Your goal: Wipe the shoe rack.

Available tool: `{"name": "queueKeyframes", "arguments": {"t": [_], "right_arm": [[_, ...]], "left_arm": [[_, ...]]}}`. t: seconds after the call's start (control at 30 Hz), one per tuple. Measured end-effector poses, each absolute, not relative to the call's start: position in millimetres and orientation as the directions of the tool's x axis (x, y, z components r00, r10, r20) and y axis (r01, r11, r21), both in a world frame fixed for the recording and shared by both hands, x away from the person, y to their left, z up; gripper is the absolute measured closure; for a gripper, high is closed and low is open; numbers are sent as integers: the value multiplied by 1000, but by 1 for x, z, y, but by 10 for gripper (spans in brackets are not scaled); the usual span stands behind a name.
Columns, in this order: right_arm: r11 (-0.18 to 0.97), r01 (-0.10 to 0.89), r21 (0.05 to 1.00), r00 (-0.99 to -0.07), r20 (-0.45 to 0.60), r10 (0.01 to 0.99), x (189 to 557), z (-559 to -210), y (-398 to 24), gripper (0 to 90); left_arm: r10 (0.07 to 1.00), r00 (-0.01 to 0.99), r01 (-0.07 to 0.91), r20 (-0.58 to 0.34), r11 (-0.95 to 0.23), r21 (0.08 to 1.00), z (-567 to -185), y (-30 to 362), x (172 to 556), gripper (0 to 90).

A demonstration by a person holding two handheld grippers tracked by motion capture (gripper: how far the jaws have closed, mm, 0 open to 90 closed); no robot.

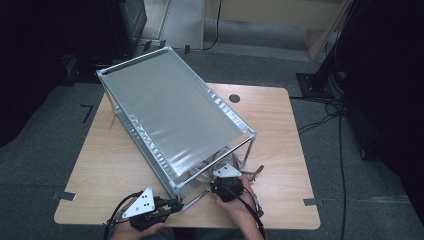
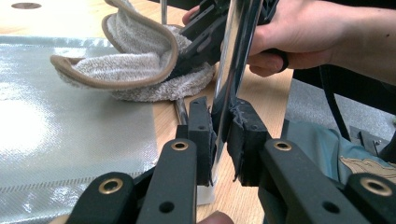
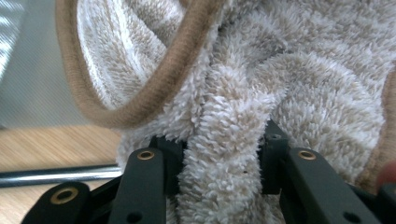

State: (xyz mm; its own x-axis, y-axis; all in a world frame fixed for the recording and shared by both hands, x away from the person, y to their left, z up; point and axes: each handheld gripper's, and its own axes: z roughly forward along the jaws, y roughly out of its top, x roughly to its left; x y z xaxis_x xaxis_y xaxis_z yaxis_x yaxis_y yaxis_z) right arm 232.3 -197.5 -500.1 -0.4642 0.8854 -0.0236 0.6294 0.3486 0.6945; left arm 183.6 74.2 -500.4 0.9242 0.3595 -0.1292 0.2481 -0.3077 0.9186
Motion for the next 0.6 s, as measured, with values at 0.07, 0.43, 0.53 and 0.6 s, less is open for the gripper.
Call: {"name": "queueKeyframes", "arguments": {"t": [0.07,0.43,0.53,0.6], "right_arm": [[269,621,736,-449,53,892,233,-498,-205,615],[16,406,914,-280,108,954,233,-443,-247,614],[-55,381,923,-244,157,957,235,-433,-262,611],[-77,367,927,-253,179,951,235,-430,-267,611]], "left_arm": [[361,924,247,-126,-310,918,-500,74,183,802],[358,925,250,-132,-308,918,-501,74,184,804],[356,925,251,-132,-312,916,-500,74,184,804],[354,926,251,-132,-314,916,-500,74,185,804]]}}
